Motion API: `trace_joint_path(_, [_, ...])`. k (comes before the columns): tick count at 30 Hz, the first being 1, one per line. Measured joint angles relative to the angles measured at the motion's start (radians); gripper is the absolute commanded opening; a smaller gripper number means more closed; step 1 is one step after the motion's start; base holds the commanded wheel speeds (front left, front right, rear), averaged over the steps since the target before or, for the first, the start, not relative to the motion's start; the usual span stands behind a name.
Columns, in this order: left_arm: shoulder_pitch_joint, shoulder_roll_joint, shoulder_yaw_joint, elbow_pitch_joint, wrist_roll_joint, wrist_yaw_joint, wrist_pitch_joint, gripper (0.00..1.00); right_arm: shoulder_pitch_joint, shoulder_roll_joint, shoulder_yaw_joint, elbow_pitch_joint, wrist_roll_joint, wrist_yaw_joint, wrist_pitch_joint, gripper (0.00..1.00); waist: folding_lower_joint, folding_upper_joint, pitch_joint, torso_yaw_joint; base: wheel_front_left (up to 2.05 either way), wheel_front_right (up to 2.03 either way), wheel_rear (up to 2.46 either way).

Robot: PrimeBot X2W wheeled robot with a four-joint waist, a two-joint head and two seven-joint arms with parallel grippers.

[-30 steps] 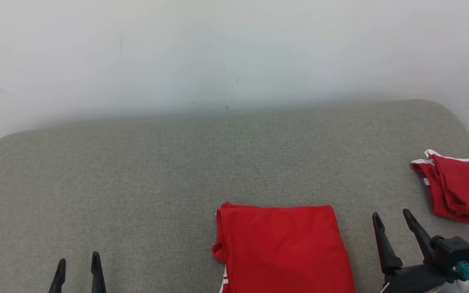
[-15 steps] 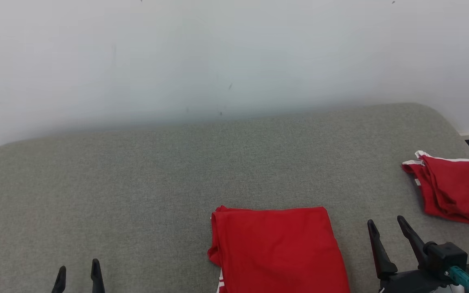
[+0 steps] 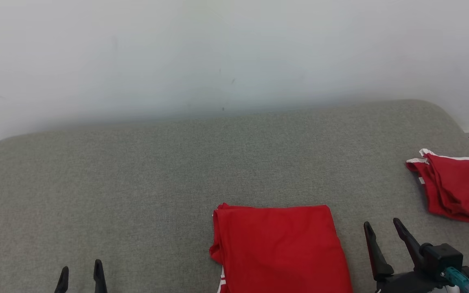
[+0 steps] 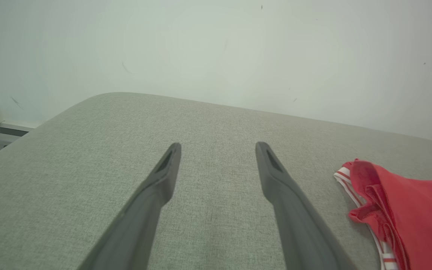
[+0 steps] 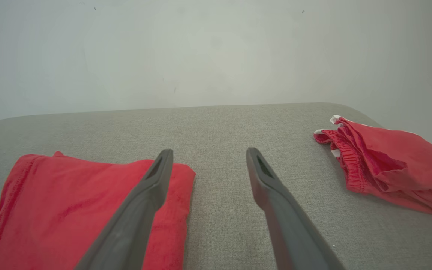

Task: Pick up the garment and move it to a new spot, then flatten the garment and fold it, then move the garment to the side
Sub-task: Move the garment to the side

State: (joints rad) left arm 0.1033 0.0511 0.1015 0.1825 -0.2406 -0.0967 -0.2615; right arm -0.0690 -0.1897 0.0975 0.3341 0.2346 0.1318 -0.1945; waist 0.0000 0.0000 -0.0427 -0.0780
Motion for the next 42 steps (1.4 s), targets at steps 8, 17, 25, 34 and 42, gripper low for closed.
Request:
trace_joint_path(8, [0.001, 0.000, -0.002, -0.007, -0.005, 0.005, 0.000, 1.00, -0.013, 0.004, -0.012, -0.009, -0.001, 0.000, 0.054, 1.00, 0.0000, 0.0000, 0.008, 0.004, 0.00, 0.00, 0.00])
trace_joint_path(17, [0.011, 0.000, -0.004, -0.021, -0.017, 0.015, 0.000, 1.00, -0.032, 0.025, -0.061, -0.051, 0.049, 0.000, 0.425, 1.00, 0.0000, 0.0000, 0.031, 0.014, 0.00, 0.00, 0.00])
trace_joint_path(25, [0.010, 0.000, -0.016, -0.031, -0.034, 0.019, 0.000, 1.00, -0.033, 0.079, -0.169, -0.114, 0.061, -0.002, 0.746, 1.00, 0.0000, 0.0001, 0.068, 0.049, 0.00, 0.00, 0.00])
trace_joint_path(34, [-0.012, 0.000, -0.037, -0.034, -0.037, 0.024, 0.000, 1.00, -0.048, 0.125, -0.229, -0.179, -0.002, -0.002, 0.894, 1.00, 0.0001, 0.0000, 0.114, 0.108, 0.00, 0.00, 0.00])
trace_joint_path(42, [-0.035, 0.000, -0.052, -0.035, -0.037, 0.025, 0.000, 1.00, -0.075, 0.135, -0.241, -0.144, -0.043, -0.002, 0.954, 1.00, 0.0001, 0.0000, 0.158, 0.148, 0.00, 0.00, 0.00])
